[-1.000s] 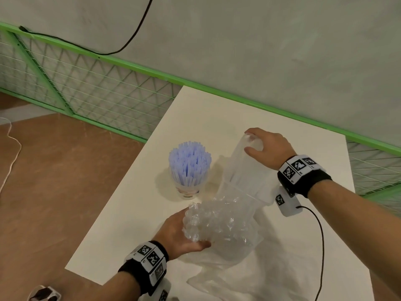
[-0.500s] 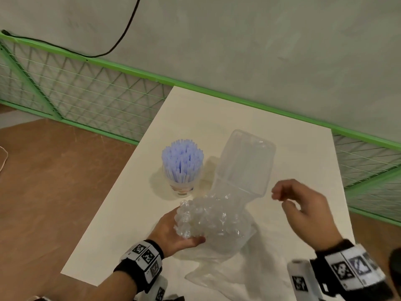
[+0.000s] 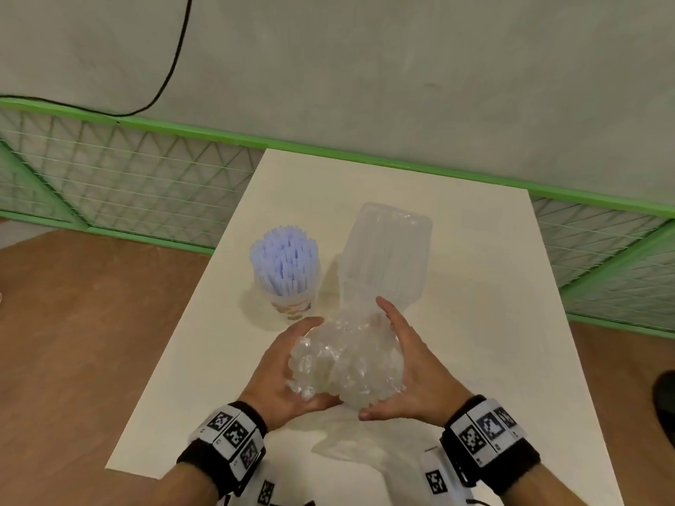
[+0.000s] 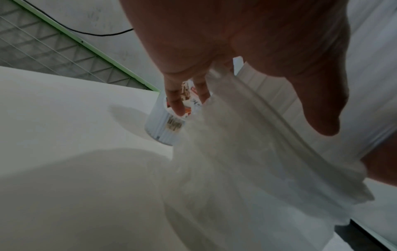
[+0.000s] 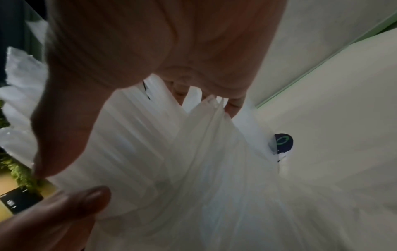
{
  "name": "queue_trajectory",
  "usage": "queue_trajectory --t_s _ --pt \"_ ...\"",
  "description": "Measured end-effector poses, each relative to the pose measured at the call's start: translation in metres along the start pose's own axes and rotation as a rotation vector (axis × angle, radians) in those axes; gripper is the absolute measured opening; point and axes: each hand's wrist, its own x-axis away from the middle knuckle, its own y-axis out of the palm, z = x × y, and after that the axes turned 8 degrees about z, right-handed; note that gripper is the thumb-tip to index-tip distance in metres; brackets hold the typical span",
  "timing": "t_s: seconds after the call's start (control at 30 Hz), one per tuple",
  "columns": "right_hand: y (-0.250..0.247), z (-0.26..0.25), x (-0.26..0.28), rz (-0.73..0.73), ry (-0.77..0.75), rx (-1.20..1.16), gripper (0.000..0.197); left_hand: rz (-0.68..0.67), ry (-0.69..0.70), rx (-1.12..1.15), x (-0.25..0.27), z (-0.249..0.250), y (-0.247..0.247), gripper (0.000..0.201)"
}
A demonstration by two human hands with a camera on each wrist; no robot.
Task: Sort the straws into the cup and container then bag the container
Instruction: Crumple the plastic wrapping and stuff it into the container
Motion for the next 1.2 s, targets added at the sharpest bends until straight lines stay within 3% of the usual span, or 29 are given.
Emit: queue_trajectory --t_s 0.17,0.33,0.47,0.6,0.8,1.03,1.2 --pt "0.003 -0.001 -0.002 -0.015 -0.157 0.102 0.113 0.008 0.138 -0.045 0.004 0.017 0.001 0.101" --pt "0.013 -0.005 -0.002 -0.031 -0.107 0.033 0.105 -0.079 0.086 -0.021 0.011 0.022 0.005 0.105" --pt "0.014 -0.015 -0.005 0.052 -0.083 -0.079 0.102 -0.013 0.071 0.022 0.01 0.028 0.005 0.092" --pt "0.004 -0.035 -0.014 0.076 -0.189 -0.141 0.094 0.046 0.073 0.106 0.003 0.028 0.001 0.091" --pt "0.012 -0.027 -0.029 -0.085 -0.076 -0.071 0.103 0.032 -0.093 0.115 0.002 0.02 0.003 0.092" --pt "0.016 -0.029 -0.036 -0.052 -0.096 -0.096 0.102 0.021 -0.139 0.154 -0.005 0.027 -0.005 0.098" --pt "0.019 -0.025 -0.042 -0.069 -0.132 -0.042 0.11 0.026 -0.197 0.135 -0.004 0.029 -0.008 0.082"
